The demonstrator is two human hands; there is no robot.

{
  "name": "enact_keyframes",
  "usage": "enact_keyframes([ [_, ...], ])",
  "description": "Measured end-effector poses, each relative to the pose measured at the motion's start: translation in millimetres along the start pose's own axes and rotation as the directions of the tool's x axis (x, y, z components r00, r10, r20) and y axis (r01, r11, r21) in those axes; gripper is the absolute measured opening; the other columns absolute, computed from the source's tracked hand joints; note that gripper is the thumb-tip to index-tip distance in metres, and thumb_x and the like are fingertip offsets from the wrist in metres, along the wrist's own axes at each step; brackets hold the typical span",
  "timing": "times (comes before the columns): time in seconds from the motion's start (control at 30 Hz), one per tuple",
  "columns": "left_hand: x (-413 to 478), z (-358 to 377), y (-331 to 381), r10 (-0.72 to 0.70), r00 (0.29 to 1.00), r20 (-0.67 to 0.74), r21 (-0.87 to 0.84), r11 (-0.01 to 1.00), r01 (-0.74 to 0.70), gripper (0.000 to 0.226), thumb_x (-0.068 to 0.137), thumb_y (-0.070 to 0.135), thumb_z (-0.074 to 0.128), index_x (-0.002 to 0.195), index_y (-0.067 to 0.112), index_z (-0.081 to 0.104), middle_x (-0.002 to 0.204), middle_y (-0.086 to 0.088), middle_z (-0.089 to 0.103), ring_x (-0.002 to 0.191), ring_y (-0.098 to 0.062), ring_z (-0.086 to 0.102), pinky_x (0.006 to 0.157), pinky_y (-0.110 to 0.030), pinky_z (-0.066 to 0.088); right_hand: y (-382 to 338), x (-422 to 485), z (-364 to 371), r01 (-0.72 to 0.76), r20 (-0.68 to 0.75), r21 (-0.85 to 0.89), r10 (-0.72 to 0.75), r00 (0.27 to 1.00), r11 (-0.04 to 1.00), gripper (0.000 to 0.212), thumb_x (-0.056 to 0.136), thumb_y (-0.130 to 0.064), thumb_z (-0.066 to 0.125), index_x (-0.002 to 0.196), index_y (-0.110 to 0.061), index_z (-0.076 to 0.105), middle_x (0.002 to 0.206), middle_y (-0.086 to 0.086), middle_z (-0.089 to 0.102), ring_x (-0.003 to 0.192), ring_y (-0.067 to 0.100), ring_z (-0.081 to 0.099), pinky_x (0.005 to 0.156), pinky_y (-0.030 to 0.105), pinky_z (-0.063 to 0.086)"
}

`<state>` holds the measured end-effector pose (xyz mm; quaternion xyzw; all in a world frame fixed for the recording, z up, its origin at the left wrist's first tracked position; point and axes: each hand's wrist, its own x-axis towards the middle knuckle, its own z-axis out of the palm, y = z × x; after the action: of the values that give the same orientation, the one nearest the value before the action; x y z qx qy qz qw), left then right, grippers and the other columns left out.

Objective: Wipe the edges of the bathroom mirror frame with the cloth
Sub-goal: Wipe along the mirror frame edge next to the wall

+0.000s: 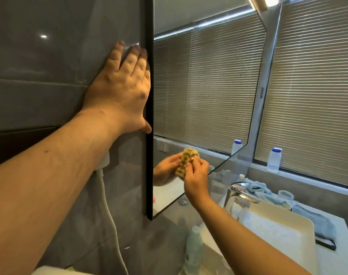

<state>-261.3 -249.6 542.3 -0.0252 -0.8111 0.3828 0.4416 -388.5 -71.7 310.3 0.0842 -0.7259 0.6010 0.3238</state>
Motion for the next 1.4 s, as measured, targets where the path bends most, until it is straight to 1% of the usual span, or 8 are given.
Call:
enact_keyframes([
  [0.17,-7,-2,5,-0.017,0.998,0.057,-0.029,0.999,0.019,0.128,0.066,0.091,0.04,0.152,0.001,0.01,0.161,-0.02,0.007,0.15,-0.035,0.004,0.119,-0.056,-0.001,-31,-39,7,0.23,0.14,-0.016,-0.225,0.964,0.973,0.028,0.097,-0.02,0.042,0.123,-0.014,0.053,0.12,-0.003,0.037,0.105,0.0,0.048,0.093,0.016,0.044],
  [0.43,-46,7,38,0.033,0.981,0.191,0.034,0.999,-0.04,0.126,0.072,0.084,0.044,0.151,-0.004,0.002,0.159,-0.027,-0.005,0.148,-0.041,-0.004,0.116,-0.063,-0.001,21,-119,13,0.268,0.249,-0.16,-0.224,0.942,0.95,0.03,0.094,-0.018,0.049,0.123,-0.009,0.054,0.125,-0.005,0.035,0.11,0.003,0.04,0.1,0.017,0.039],
  [0.73,-40,-1,51,-0.016,0.968,0.251,0.049,0.999,0.004,0.126,0.071,0.081,0.051,0.15,-0.006,0.006,0.158,-0.029,0.0,0.147,-0.045,0.0,0.115,-0.067,0.004,16,-106,19,-0.006,0.092,-0.038,0.01,0.996,0.999,0.012,0.098,-0.006,0.05,0.104,-0.014,0.056,0.113,-0.005,0.043,0.098,-0.005,0.049,0.085,0.004,0.038],
  [0.9,-38,-3,61,-0.044,0.965,0.258,0.068,0.997,0.027,0.114,0.082,0.071,0.049,0.149,-0.009,0.004,0.157,-0.032,-0.001,0.145,-0.049,0.0,0.114,-0.068,0.004,47,-43,12,-0.291,-0.031,-0.098,0.29,0.957,0.952,0.023,0.093,-0.021,0.049,0.101,-0.007,0.065,0.106,0.022,0.062,0.089,0.03,0.063,0.083,0.043,0.054],
  [1.0,-38,1,66,-0.069,0.965,0.253,0.09,0.995,0.048,0.11,0.086,0.066,0.046,0.148,-0.012,0.0,0.155,-0.036,-0.005,0.144,-0.052,-0.002,0.114,-0.068,0.004,37,-55,14,-0.274,-0.051,-0.092,0.271,0.961,0.957,0.019,0.096,-0.016,0.05,0.102,-0.003,0.064,0.106,0.02,0.059,0.089,0.025,0.06,0.084,0.04,0.052],
  [1.13,-36,8,71,-0.077,0.961,0.266,0.114,0.992,0.048,0.109,0.087,0.065,0.044,0.146,-0.014,-0.003,0.154,-0.038,-0.007,0.144,-0.054,-0.002,0.114,-0.069,0.004,16,-102,26,-0.134,0.023,0.01,0.134,0.991,0.991,0.009,0.101,-0.015,0.05,0.108,-0.011,0.054,0.109,-0.01,0.044,0.092,-0.005,0.05,0.081,0.01,0.042],
  [1.27,-36,8,71,-0.1,0.959,0.266,0.112,0.991,0.072,0.111,0.086,0.066,0.045,0.146,-0.015,-0.003,0.154,-0.038,-0.005,0.144,-0.053,-0.001,0.114,-0.068,0.006,17,-93,30,-0.048,-0.053,0.016,0.049,0.997,0.999,0.018,0.098,-0.024,0.049,0.107,-0.012,0.06,0.108,-0.005,0.045,0.092,0.002,0.052,0.086,0.02,0.045],
  [1.4,-36,9,70,-0.093,0.963,0.252,0.034,0.996,0.088,0.127,0.076,0.077,0.048,0.145,-0.016,-0.004,0.153,-0.039,-0.005,0.143,-0.054,-0.001,0.114,-0.069,0.005,20,-58,26,-0.181,-0.151,0.037,0.185,0.971,0.983,0.026,0.102,-0.019,0.049,0.12,-0.002,0.057,0.111,0.002,0.048,0.096,0.016,0.053,0.085,0.025,0.044],
])
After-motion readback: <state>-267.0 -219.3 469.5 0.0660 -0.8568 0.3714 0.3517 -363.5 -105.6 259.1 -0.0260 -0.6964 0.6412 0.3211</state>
